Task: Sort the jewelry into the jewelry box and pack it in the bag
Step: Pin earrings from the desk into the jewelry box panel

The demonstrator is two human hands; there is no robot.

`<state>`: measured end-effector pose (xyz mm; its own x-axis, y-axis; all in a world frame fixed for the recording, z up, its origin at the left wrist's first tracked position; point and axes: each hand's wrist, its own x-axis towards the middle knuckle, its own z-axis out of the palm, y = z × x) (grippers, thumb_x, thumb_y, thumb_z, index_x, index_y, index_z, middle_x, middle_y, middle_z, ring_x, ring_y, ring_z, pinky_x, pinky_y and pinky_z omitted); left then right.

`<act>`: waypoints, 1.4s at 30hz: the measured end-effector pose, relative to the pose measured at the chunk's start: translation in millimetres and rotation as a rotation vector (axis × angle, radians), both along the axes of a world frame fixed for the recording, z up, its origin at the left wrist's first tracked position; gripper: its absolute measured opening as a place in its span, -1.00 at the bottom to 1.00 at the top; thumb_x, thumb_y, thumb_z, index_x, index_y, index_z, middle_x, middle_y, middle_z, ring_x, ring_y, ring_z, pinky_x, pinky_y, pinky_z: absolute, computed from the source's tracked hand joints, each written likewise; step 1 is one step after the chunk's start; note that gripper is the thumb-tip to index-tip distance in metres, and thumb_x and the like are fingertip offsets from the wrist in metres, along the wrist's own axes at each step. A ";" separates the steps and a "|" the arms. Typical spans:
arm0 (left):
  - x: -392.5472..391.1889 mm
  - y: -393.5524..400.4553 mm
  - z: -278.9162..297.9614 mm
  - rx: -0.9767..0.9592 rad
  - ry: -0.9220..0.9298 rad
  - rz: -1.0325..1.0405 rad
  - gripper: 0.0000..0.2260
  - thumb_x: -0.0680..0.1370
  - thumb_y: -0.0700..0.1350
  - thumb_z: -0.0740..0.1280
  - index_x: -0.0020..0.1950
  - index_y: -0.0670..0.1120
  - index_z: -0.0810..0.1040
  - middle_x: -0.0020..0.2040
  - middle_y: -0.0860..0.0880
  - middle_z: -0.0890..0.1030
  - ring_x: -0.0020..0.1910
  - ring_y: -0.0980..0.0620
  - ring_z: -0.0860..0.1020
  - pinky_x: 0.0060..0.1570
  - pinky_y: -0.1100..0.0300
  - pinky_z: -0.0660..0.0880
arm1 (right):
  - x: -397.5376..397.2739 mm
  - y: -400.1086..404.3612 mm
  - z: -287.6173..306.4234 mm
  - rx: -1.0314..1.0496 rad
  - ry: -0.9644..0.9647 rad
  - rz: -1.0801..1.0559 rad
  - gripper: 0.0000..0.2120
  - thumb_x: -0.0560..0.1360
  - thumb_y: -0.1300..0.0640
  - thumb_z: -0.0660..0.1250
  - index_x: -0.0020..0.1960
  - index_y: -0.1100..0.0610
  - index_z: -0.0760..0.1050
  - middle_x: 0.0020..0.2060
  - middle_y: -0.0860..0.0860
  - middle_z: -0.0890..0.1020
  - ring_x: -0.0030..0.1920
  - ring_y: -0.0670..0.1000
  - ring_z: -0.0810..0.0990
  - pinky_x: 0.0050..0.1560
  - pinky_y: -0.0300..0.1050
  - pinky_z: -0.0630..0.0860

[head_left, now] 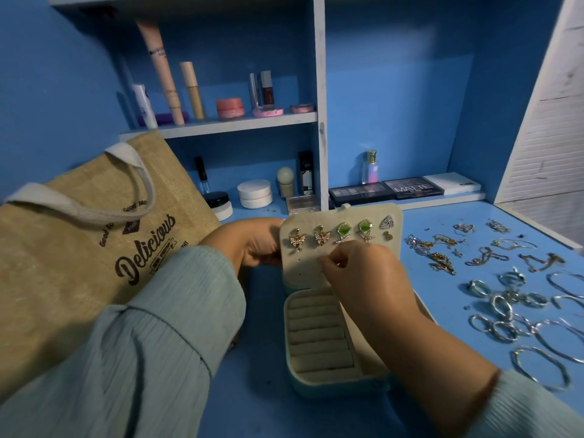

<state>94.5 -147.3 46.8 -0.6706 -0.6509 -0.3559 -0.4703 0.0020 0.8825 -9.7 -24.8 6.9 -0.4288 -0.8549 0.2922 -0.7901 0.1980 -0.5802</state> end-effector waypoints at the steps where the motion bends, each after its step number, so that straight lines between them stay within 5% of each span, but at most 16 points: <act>1: -0.3 -0.8 -1.3 -0.004 0.004 -0.002 -0.83 0.53 -0.35 0.22 -0.20 -0.15 0.48 -0.47 0.02 0.58 -0.49 0.18 0.55 -0.46 0.37 0.49 | -0.2 0.4 -0.2 -0.002 0.005 0.000 -0.75 0.56 -0.01 0.18 -0.04 0.08 0.59 -0.22 0.01 0.62 -0.23 0.00 0.56 -0.21 -0.10 0.51; 10: -4.6 0.4 -0.4 -0.059 -0.084 -0.180 -0.81 0.51 -0.41 0.22 -0.20 -0.18 0.52 -0.44 0.02 0.58 -0.49 0.19 0.53 -0.48 0.38 0.44 | 3.5 11.6 -2.6 0.018 0.095 -0.020 -0.67 0.57 -0.03 0.12 -0.16 0.11 0.56 -0.33 0.01 0.55 -0.31 0.03 0.54 -0.33 -0.14 0.44; 23: -1.0 11.3 1.7 -0.254 -0.214 -0.196 -0.94 0.52 -0.12 0.34 -0.09 0.01 0.61 -0.15 0.08 0.60 -0.24 0.21 0.53 -0.33 0.46 0.45 | 9.7 23.5 -10.7 0.004 0.119 -0.020 -0.69 0.58 -0.08 0.10 0.07 0.02 0.55 -0.08 0.03 0.62 -0.10 0.08 0.57 -0.27 -0.16 0.33; 36: -4.9 12.0 7.4 -0.142 -0.253 -0.273 -0.89 0.56 -0.24 0.25 -0.07 -0.13 0.57 -0.42 0.13 0.61 -0.48 0.28 0.53 -0.42 0.47 0.43 | 9.0 21.7 -13.3 -0.009 0.115 -0.019 -0.70 0.60 -0.03 0.08 0.16 0.02 0.52 0.01 0.03 0.61 -0.04 0.08 0.56 -0.25 -0.17 0.31; 42: -5.9 11.5 11.0 -0.115 -0.252 -0.297 -0.88 0.55 -0.26 0.26 -0.09 -0.09 0.56 -0.36 0.11 0.62 -0.43 0.27 0.55 -0.39 0.45 0.45 | 8.9 20.9 -13.0 -0.010 0.121 -0.019 -0.70 0.60 -0.04 0.07 0.16 0.01 0.52 0.01 0.02 0.61 -0.03 0.08 0.56 -0.24 -0.17 0.31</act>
